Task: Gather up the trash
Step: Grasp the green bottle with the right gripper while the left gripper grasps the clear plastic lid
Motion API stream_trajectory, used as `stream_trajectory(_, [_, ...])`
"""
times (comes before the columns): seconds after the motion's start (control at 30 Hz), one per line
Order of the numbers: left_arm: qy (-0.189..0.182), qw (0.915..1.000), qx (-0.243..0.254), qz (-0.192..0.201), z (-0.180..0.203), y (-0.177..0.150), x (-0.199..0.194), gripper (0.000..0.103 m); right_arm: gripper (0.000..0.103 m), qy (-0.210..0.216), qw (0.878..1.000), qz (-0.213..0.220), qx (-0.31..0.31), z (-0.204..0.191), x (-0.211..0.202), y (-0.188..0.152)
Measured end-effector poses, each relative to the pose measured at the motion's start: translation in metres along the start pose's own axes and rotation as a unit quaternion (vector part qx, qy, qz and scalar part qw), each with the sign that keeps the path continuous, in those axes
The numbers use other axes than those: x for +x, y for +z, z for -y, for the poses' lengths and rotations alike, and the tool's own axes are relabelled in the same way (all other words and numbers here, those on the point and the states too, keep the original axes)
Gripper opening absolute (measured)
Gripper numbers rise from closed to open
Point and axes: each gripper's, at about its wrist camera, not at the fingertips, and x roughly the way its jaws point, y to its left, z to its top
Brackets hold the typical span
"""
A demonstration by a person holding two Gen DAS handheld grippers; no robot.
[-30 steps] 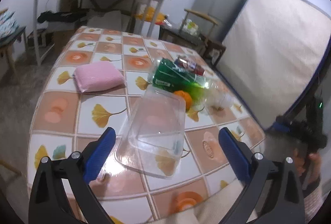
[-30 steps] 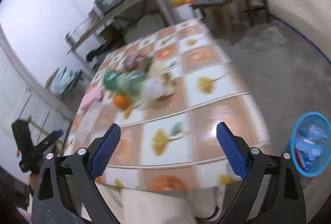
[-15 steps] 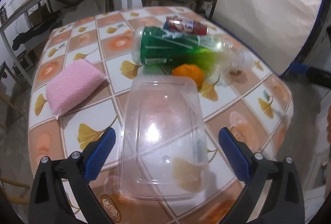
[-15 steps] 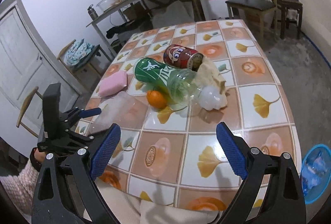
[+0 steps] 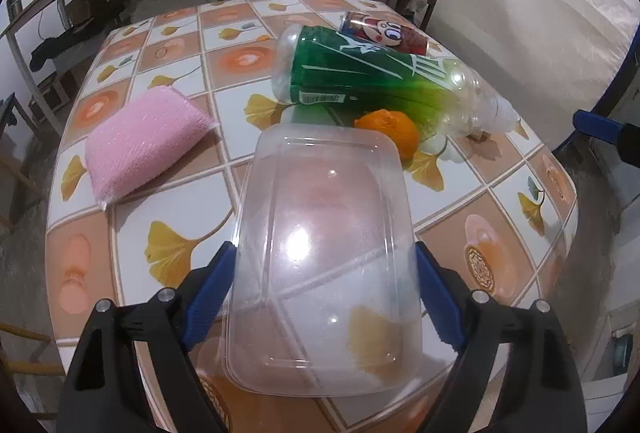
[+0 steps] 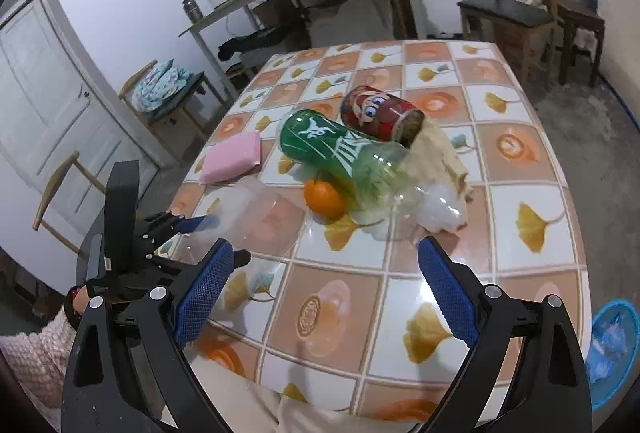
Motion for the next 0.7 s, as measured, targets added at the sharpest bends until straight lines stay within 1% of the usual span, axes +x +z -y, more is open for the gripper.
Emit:
stream_trajectory(0.13, [-0.008,0.9997,-0.023,0.006,-0.006,-0.009,-0.009,0.084,0.089,0.006,0.999,-0.008,-0.032,-0.007,0.009,0.017])
stream_trajectory(0.2, [-0.007,0.9993,-0.033,0.012,-0.01,-0.016,-0.014,0.084,0.089,0.021,0.999,-0.018,-0.044,-0.009,0.02,0.029])
stream_trajectory(0.27, [-0.002,0.9991,-0.04,0.017,-0.013,-0.022,-0.018,0.084,0.089,0.023,0.998,-0.032,-0.048,-0.01,0.033,0.039])
stream_trajectory(0.33, [0.002,0.9989,-0.043,0.021,-0.014,-0.027,-0.022,0.084,0.085,0.028,0.997,-0.05,-0.051,-0.009,0.049,0.051])
stream_trajectory(0.37, [0.003,0.9987,-0.045,0.023,-0.015,-0.029,-0.023,0.084,0.081,0.028,0.997,-0.056,-0.052,-0.009,0.056,0.057])
stream_trajectory(0.47, [0.005,0.9985,-0.049,0.026,-0.018,-0.034,-0.027,0.084,0.077,0.004,0.994,-0.077,-0.08,-0.016,0.079,0.071])
stream_trajectory(0.6, [0.004,0.9981,-0.053,0.029,-0.02,-0.037,-0.029,0.084,0.073,-0.037,0.985,-0.1,-0.134,-0.026,0.106,0.08])
stream_trajectory(0.7, [0.005,0.9982,-0.052,0.03,-0.021,-0.037,-0.028,0.084,0.073,-0.068,0.976,-0.117,-0.172,-0.031,0.125,0.081])
